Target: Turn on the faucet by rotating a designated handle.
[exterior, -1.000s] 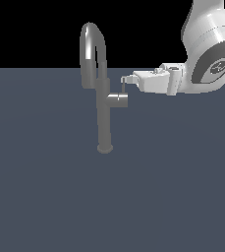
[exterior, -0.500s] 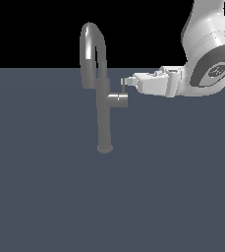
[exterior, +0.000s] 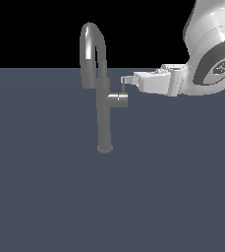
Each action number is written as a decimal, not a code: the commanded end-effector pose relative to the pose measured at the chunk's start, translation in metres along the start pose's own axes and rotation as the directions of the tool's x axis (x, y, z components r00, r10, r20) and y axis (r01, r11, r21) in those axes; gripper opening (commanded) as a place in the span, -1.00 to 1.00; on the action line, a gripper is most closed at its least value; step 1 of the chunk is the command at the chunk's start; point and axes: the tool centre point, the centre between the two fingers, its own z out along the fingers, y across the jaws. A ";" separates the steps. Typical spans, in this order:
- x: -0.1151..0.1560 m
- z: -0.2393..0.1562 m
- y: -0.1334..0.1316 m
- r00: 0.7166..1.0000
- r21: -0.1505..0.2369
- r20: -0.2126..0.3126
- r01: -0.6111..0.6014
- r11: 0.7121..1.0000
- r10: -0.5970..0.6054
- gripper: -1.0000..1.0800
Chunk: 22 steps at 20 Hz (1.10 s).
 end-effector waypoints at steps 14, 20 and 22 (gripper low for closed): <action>-0.004 0.000 0.040 1.000 0.000 0.000 0.000 1.000 0.000 -1.00; -0.002 0.000 0.047 1.000 0.004 -0.004 0.009 1.000 -0.009 -1.00; 0.002 0.000 0.054 1.000 0.003 -0.003 0.007 1.000 -0.007 -1.00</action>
